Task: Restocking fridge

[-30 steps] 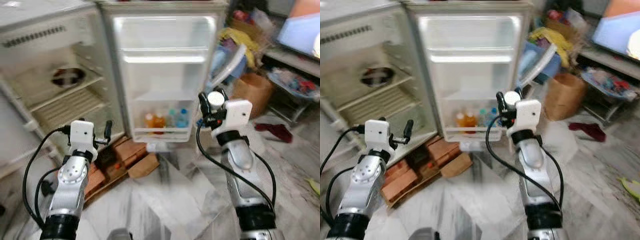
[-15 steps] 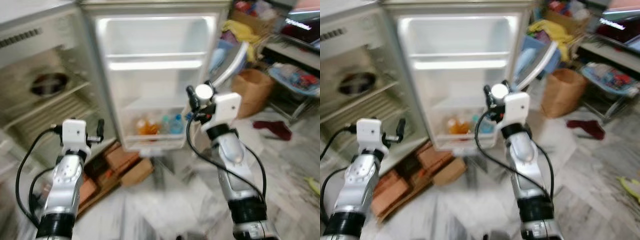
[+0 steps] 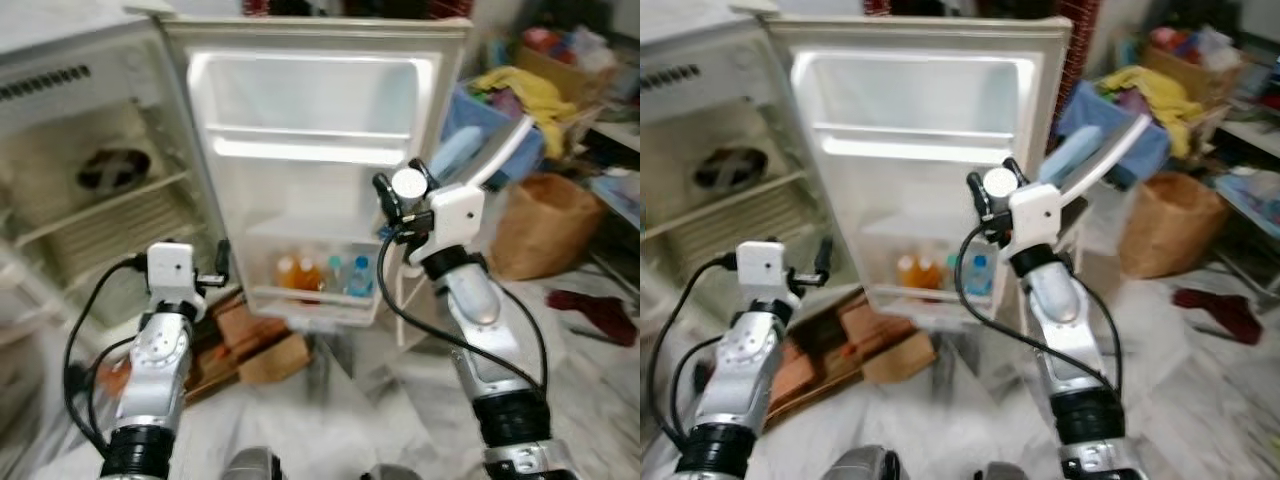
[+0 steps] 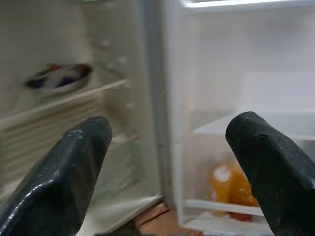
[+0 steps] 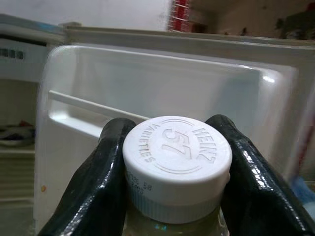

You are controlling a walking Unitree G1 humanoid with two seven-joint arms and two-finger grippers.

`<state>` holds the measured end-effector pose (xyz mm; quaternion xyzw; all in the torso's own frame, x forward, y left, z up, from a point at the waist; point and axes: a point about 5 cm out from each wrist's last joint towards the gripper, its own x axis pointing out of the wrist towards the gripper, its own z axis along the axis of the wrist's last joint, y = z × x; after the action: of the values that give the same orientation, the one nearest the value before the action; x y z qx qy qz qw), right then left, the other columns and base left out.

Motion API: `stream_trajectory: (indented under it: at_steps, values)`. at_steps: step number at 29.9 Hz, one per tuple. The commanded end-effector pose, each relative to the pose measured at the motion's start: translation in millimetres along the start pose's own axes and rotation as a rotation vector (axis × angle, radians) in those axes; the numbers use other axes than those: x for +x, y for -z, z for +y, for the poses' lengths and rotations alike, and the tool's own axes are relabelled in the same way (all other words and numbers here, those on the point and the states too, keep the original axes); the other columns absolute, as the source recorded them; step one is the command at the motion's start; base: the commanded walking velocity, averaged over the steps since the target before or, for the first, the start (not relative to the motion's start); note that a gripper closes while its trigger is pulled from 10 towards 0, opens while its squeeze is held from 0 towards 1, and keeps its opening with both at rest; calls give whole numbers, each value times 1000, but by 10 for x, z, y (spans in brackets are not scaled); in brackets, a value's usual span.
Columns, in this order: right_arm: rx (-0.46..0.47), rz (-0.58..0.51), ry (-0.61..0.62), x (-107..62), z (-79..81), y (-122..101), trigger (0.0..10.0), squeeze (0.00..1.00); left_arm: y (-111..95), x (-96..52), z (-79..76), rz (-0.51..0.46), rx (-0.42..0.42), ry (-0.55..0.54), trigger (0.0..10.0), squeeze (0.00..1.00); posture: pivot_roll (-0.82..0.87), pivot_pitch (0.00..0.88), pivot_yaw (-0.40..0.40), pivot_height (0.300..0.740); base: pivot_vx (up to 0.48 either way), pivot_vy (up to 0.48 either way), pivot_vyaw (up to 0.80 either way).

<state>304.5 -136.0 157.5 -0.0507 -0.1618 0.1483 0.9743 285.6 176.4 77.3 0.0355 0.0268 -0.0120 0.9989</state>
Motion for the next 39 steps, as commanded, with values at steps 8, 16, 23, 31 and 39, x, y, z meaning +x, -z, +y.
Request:
stream_trajectory:
  at_steps: [8,16,23,31,39]
  values:
    - [-4,-70,-38,72,96,-135,10000,0,-13,-28,81,-6,27,-10,10000,0,-4,0,-21,740,0,0,800]
    - [24,-74,33,60,47,-141,10000,0,-140,-45,-37,-70,-24,74,10000,0,-1,0,-23,740,163,0,364]
    - [-4,-113,60,111,-3,-238,10000,0,-109,-65,-29,-63,-20,77,10000,0,-3,0,-25,740,413,0,0]
    - [-43,-134,58,135,-18,-284,10000,0,-100,-82,-26,-57,-23,80,10000,0,-2,0,-27,740,480,0,0]
    - [-67,-158,32,160,37,-337,10000,0,-87,-105,-32,-54,-34,74,10000,0,3,0,-30,740,352,0,0]
